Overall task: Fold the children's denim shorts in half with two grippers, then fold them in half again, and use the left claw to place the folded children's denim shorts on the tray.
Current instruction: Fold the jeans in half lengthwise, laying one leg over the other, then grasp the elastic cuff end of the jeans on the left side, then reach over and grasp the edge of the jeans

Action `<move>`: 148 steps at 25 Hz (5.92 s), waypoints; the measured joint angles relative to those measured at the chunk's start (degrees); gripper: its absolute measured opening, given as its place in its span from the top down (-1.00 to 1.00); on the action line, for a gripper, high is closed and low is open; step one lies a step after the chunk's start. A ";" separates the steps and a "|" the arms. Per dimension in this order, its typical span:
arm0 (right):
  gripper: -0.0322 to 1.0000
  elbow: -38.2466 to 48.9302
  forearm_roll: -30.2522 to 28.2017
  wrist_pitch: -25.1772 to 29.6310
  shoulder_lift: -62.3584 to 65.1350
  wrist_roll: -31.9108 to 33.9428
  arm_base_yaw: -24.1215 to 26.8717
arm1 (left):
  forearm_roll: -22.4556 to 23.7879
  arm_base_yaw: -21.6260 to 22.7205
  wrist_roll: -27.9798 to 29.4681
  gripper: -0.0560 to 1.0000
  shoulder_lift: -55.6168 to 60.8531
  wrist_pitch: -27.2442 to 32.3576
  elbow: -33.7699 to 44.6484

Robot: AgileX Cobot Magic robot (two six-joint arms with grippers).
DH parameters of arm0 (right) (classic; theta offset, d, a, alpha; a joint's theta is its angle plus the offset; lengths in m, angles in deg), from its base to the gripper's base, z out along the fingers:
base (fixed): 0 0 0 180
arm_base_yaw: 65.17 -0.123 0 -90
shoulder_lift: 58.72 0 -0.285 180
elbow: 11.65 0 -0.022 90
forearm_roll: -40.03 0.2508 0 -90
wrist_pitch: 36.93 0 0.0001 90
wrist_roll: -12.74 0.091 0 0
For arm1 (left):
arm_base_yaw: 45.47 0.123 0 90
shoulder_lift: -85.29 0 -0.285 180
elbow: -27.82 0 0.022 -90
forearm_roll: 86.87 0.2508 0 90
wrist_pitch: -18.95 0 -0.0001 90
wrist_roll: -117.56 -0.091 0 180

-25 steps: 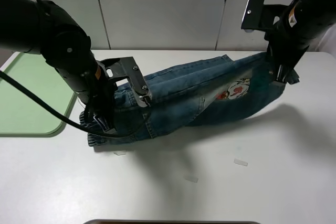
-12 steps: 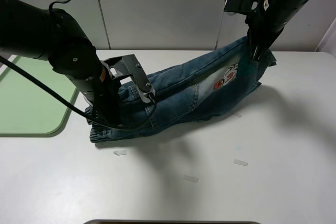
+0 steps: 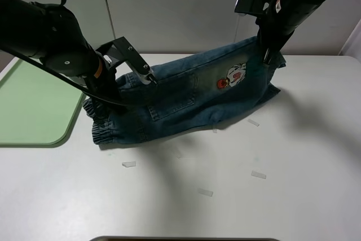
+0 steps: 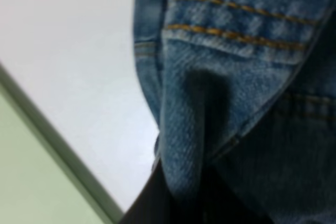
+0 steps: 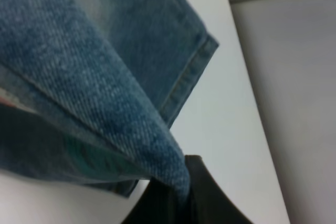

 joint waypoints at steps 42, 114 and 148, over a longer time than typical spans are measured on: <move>-0.39 -0.18 -1.82 -11.21 -3.83 1.30 0.00 | 0.38 2.45 0.33 -0.96 -0.10 -2.52 0.00; -0.40 -0.36 24.10 37.76 13.00 30.63 0.00 | -36.73 2.45 -7.84 -0.96 100.99 39.66 26.15; -0.41 -17.66 18.84 24.64 -11.74 27.51 8.03 | -36.87 36.62 -8.68 -0.96 100.99 39.46 26.25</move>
